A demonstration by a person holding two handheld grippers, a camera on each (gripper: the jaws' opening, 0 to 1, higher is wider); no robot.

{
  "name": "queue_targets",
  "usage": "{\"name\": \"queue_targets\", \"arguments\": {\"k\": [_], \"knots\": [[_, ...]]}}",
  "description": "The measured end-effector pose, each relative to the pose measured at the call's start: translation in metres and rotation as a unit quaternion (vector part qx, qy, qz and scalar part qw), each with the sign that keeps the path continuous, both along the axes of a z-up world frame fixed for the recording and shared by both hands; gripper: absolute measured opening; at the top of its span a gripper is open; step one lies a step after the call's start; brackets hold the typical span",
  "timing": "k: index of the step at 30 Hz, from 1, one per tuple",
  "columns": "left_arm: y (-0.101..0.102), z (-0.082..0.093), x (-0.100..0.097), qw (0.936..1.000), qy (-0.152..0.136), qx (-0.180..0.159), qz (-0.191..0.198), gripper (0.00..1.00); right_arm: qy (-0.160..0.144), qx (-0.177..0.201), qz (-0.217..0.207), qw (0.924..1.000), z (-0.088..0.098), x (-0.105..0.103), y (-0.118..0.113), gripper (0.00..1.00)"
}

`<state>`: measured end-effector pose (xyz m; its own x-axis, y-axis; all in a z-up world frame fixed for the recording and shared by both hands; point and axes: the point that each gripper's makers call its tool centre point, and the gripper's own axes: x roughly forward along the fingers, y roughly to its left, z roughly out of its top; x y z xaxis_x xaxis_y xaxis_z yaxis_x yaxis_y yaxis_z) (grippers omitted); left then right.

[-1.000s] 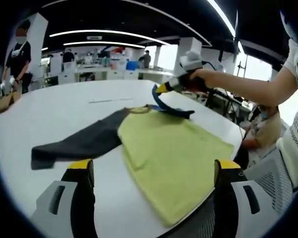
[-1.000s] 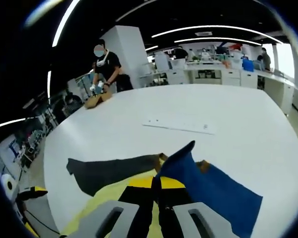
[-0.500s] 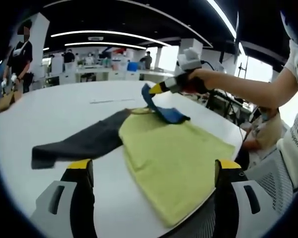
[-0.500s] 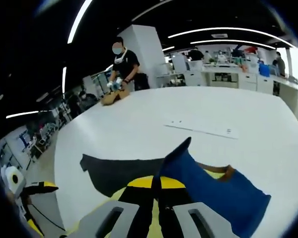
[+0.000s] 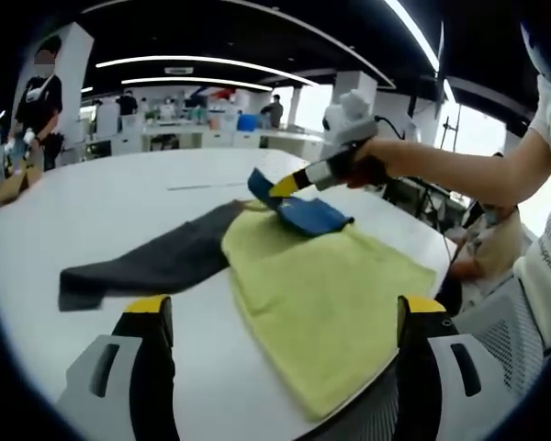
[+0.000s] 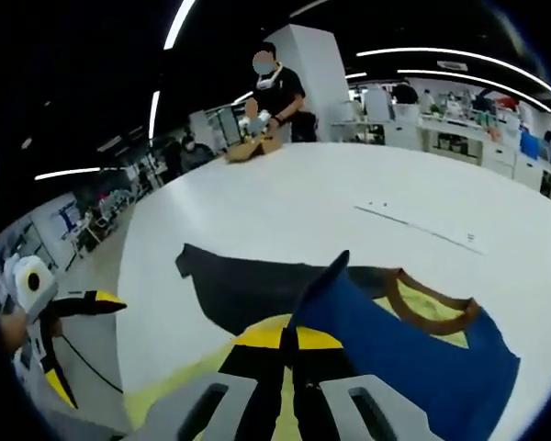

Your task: Fold the garment on the visible template until the final outline fits inside the template.

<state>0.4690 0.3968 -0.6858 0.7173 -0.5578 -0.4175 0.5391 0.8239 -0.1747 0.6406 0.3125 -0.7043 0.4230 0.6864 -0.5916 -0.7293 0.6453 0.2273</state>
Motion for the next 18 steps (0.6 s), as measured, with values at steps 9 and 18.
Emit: {"name": "queue_targets", "arguments": {"k": [9,18], "knots": [[0.005,0.0,0.0,1.0,-0.001,0.001,0.005,0.99,0.009,-0.024,-0.003,0.9997,-0.03,-0.01,0.016,0.0],[0.008,-0.001,-0.001,0.9999,0.001,0.003,0.01,0.99,0.038,0.007,-0.026,0.9989,-0.041,-0.009,0.032,0.0]]}}
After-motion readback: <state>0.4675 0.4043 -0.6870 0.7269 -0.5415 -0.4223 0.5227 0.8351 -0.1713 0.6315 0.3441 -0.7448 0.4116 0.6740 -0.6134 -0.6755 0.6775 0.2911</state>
